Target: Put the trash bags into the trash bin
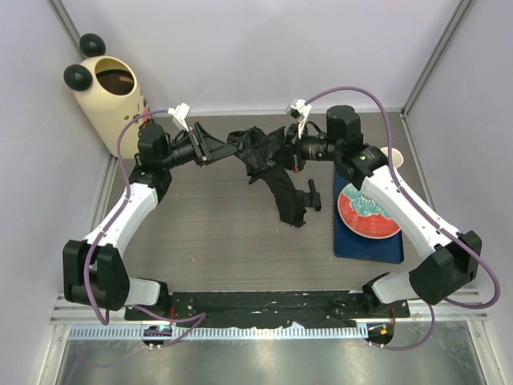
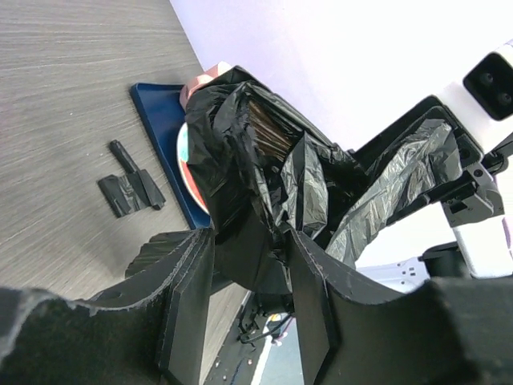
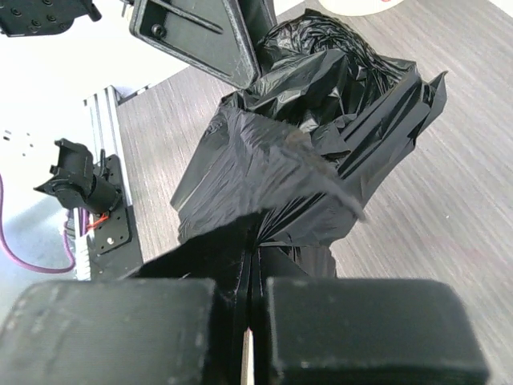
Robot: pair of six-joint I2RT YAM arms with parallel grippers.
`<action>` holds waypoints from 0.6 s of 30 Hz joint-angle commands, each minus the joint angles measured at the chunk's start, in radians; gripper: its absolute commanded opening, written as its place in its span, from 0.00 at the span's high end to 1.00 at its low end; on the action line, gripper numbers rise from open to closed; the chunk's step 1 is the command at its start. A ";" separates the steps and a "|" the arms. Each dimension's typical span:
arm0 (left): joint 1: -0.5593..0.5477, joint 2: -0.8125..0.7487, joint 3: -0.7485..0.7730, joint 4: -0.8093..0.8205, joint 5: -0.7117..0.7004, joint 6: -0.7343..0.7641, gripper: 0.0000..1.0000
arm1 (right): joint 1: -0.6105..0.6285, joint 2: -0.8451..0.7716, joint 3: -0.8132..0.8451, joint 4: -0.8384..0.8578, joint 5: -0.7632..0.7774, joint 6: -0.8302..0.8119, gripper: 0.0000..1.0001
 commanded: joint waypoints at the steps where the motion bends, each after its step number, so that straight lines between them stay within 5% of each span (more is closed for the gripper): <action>1: -0.005 0.016 0.035 0.175 0.028 -0.078 0.56 | 0.007 -0.068 -0.007 0.105 0.004 -0.074 0.99; 9: -0.008 0.048 0.035 0.404 0.106 -0.189 0.61 | 0.008 -0.079 -0.011 0.116 -0.034 -0.166 0.99; 14: -0.020 0.044 0.033 0.438 0.111 -0.196 0.50 | 0.010 -0.088 -0.019 0.117 -0.039 -0.188 0.99; 18: -0.018 0.045 0.030 0.420 0.106 -0.192 0.71 | 0.011 -0.094 -0.024 0.129 -0.033 -0.188 0.99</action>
